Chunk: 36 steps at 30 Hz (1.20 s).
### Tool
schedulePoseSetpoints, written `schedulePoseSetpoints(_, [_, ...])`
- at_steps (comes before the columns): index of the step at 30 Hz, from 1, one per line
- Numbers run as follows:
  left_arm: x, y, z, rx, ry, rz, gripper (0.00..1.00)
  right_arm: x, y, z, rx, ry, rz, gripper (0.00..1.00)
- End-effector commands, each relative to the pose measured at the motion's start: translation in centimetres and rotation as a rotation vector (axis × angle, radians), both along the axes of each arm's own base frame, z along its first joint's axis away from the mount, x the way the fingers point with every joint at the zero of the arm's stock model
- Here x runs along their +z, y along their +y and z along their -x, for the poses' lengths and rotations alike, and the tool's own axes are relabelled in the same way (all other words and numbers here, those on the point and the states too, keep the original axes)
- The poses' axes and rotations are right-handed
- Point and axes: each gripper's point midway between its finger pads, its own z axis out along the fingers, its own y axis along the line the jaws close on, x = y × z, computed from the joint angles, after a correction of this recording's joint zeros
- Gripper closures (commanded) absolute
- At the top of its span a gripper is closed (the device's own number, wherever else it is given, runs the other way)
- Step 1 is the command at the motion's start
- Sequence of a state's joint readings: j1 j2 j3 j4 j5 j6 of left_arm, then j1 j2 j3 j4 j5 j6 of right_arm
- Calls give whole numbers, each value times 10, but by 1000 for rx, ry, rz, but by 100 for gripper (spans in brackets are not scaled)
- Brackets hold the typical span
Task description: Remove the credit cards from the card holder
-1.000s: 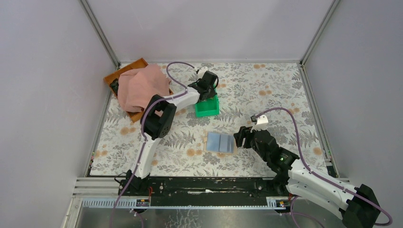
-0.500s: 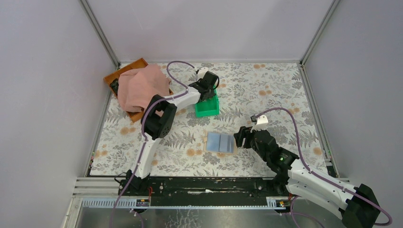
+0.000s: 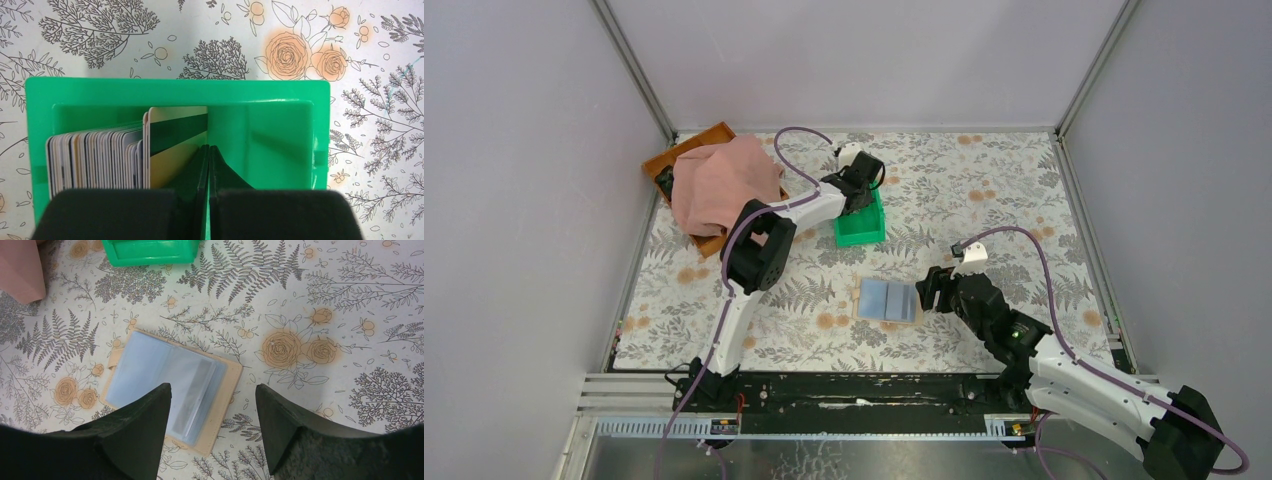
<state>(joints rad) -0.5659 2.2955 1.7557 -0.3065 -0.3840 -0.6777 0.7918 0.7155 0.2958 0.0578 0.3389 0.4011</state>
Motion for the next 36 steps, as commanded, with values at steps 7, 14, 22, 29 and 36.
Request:
schedulePoseSetpoints(7, [38, -3, -4, -7, -67, 29, 100, 8, 3, -6, -16, -28, -36, 30])
schedulePoseSetpoints(14, [62, -15, -4, -36, -158, 107, 100, 5, 2, -7, -18, -23, -31, 30])
schedulePoseSetpoints(22, [70, -23, 0, -76, -168, 140, 100, 5, 2, -7, -19, -24, -32, 30])
schedulePoseSetpoints(29, [141, -47, 41, -201, -396, 105, 89, 4, 4, -6, -10, -13, -28, 30])
schedulePoseSetpoints(36, [162, -78, 176, -438, -596, 238, 1, -9, 7, -6, 0, 53, 28, 80])
